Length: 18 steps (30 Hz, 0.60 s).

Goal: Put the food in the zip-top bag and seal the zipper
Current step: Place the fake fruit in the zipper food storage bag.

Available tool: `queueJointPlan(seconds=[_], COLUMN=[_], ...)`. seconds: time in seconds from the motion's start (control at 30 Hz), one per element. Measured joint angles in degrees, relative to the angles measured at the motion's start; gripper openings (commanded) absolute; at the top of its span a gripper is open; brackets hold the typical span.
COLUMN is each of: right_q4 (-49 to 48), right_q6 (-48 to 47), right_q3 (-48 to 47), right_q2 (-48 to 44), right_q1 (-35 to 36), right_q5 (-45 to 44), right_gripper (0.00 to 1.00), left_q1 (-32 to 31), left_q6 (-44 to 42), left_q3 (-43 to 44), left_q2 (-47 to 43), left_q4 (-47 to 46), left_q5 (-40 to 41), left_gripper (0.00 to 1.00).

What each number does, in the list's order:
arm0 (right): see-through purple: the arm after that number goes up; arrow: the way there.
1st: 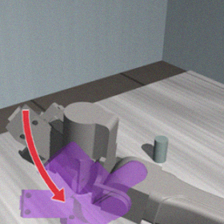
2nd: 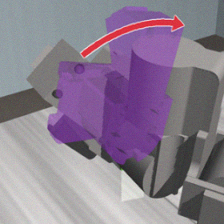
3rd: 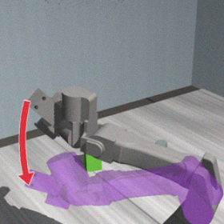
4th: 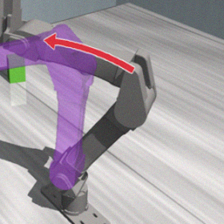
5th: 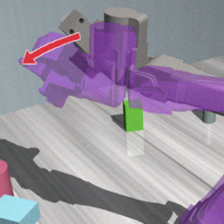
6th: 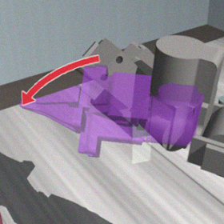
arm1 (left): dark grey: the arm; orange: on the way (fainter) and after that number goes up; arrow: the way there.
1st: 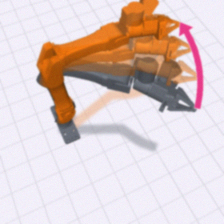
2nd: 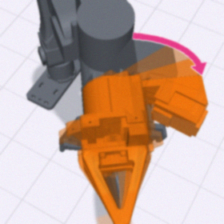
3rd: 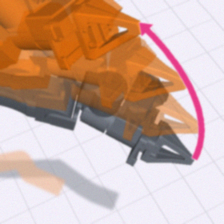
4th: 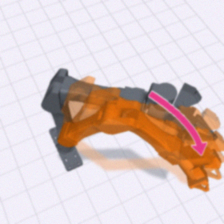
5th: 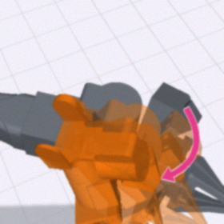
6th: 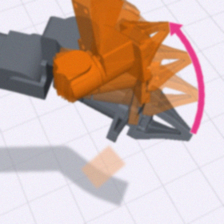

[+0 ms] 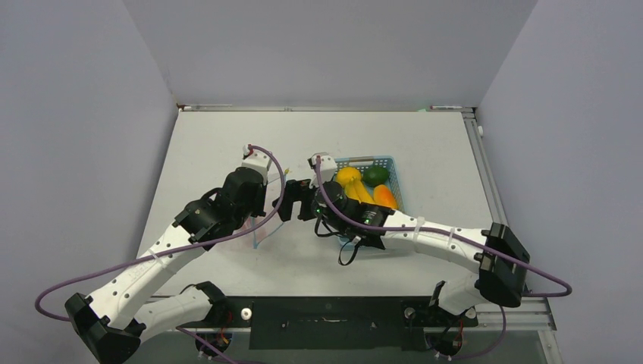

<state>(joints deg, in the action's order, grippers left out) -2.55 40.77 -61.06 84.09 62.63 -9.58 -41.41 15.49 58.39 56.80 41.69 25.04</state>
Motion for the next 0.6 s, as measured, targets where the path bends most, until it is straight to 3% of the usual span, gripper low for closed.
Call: queueJointPlan(seconds=[0.4, 0.6], right_q4=[9.9, 16.5], right_q6=[-4.5, -6.0], right_q3=[2.0, 2.8], right_q2=[-10.5, -15.1], right_q1=[-0.7, -4.5], right_q5=[-8.8, -12.4], right_gripper=[0.87, 0.86], left_q1=[0.0, 0.0], left_q6=[0.2, 0.2], left_q3=[0.0, 0.0], left_q2=[0.0, 0.0], left_q4=[0.0, 0.0], left_q5=[0.0, -0.1], left_gripper=[0.00, 0.00])
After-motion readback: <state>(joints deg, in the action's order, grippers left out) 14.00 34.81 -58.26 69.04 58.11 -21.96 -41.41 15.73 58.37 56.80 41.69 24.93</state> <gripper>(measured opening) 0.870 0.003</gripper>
